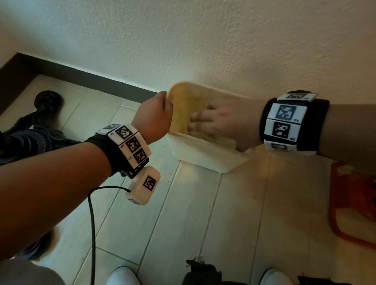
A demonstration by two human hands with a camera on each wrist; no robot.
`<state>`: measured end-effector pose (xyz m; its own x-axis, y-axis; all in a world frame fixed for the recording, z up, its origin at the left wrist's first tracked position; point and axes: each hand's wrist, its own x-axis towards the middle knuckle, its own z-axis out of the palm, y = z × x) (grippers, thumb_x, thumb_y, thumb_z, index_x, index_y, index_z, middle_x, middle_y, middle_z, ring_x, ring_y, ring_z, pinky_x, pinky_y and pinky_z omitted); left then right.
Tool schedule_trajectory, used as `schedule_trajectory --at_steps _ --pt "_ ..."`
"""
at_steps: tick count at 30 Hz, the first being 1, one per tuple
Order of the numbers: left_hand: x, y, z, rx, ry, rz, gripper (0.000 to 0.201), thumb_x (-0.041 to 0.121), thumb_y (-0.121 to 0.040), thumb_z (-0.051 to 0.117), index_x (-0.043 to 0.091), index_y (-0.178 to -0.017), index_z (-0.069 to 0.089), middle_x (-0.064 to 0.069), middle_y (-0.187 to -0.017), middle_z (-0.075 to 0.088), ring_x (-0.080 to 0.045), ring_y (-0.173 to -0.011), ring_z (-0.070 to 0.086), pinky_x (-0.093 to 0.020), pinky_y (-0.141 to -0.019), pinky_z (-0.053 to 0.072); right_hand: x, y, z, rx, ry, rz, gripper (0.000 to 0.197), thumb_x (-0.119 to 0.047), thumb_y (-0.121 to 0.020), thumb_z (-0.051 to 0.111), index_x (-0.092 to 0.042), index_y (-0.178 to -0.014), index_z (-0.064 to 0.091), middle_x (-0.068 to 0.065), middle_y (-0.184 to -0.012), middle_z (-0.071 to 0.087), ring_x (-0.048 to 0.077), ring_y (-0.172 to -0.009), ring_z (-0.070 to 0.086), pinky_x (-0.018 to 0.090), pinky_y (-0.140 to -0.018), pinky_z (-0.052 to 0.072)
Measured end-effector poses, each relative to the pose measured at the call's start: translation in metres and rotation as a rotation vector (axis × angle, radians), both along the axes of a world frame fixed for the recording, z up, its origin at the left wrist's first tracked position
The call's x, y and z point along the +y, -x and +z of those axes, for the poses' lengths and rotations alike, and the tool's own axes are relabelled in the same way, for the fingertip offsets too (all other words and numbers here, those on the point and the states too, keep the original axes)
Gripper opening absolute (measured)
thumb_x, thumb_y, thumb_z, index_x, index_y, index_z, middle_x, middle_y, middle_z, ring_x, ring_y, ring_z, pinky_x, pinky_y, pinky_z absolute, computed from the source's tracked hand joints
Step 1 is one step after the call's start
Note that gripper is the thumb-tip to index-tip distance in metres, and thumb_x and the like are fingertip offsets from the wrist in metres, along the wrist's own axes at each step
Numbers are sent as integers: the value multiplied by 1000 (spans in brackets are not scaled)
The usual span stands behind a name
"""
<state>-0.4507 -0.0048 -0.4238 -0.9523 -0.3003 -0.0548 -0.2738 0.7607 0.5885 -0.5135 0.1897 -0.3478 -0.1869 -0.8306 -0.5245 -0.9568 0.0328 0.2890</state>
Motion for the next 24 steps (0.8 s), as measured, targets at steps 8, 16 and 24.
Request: schedule_trajectory --at_steps 8,16,24 --pt "2 -6 17 -67 -201 55 52 45 -105 25 15 -129 59 2 -110 65 -17 -101 62 -32 -86 48 21 33 2 -233 363 -420 120 -54 -53 87 -19 -153 29 7 -153 37 30 -125 47 43 -106 43" --pt "-48 -73 39 -250 -433 402 76 71 -94 29 16 -141 52 -14 -134 63 -31 -119 61 -54 -108 45 39 26 31 -433 607 -849 124 -66 -50 84 -21 -152 32 3 -153 42 24 -136 41 41 -113 37" --pt "-86 -196 96 -602 -768 661 61 74 -85 46 26 -117 65 -6 -128 64 -31 -115 60 -49 -101 45 41 3 86 -570 589 -1008 123 -64 -48 87 -24 -150 31 -1 -150 41 21 -134 38 37 -111 36"
